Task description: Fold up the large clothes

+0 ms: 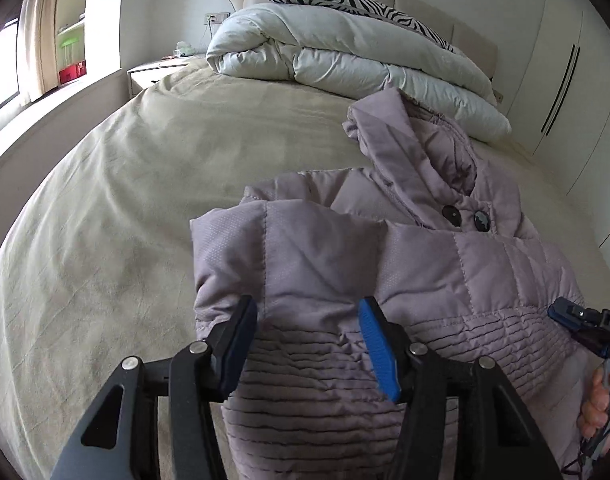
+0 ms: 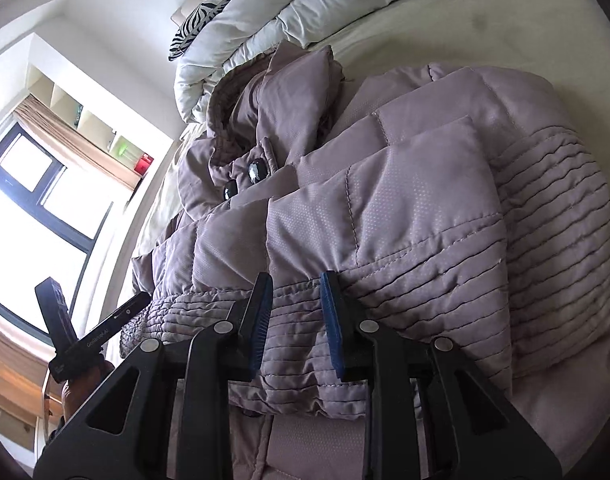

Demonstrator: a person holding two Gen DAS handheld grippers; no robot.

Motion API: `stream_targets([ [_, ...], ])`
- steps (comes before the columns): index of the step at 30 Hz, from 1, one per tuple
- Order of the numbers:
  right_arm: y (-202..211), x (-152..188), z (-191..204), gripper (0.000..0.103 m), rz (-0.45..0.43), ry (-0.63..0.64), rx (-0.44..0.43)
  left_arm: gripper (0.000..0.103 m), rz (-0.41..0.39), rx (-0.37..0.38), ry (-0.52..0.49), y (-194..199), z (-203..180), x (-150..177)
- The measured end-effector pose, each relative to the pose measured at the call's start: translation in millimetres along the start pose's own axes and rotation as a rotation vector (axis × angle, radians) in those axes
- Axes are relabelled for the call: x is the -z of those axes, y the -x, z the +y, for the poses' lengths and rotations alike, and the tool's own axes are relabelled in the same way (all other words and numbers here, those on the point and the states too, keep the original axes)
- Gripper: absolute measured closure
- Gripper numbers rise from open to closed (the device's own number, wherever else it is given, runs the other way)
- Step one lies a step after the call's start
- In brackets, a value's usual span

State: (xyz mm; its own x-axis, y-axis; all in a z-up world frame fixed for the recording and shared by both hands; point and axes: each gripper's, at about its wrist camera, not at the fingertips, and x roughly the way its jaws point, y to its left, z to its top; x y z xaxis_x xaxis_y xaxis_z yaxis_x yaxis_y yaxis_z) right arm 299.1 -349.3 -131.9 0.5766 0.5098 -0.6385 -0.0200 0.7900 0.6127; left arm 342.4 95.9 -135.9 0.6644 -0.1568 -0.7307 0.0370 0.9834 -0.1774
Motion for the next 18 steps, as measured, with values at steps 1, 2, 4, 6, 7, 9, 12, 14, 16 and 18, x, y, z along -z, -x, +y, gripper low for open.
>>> stream_targets([
  [1, 5, -1, 0, 0.08, 0.002, -0.003, -0.004, 0.045, -0.028, -0.027, 0.009, 13, 4, 0],
  [2, 12, -1, 2, 0.078, -0.004, 0.004, 0.0, 0.045, -0.05, -0.037, 0.02, 23, 9, -1],
  [4, 23, -4, 4, 0.078, -0.037, 0.015, 0.029, 0.045, -0.074, -0.039, 0.045, 36, 15, -2],
  [6, 31, -4, 2, 0.078, -0.056, 0.019, 0.042, 0.045, -0.068, -0.069, 0.005, 36, 7, -1],
  [7, 32, -5, -3, 0.078, -0.047, 0.019, 0.064, 0.045, -0.038, -0.095, -0.038, 28, 0, 1],
  [9, 25, -4, -15, 0.078, -0.028, 0.012, 0.061, 0.045, 0.044, -0.113, -0.066, 4, -3, 9],
  [12, 24, -1, -34, 0.082, -0.043, 0.012, 0.009, 0.038, 0.07, -0.089, 0.014, -18, 12, 32],
  [14, 24, -2, -43, 0.082, -0.039, -0.014, -0.02, 0.038, 0.073, -0.064, 0.048, -19, 18, 36],
  [16, 25, -5, -37, 0.082, -0.027, -0.017, 0.003, 0.04, 0.078, -0.079, 0.026, -12, 14, 31],
  [18, 33, -8, -25, 0.078, -0.042, -0.014, 0.009, 0.043, 0.061, -0.111, -0.028, -7, 4, 29],
])
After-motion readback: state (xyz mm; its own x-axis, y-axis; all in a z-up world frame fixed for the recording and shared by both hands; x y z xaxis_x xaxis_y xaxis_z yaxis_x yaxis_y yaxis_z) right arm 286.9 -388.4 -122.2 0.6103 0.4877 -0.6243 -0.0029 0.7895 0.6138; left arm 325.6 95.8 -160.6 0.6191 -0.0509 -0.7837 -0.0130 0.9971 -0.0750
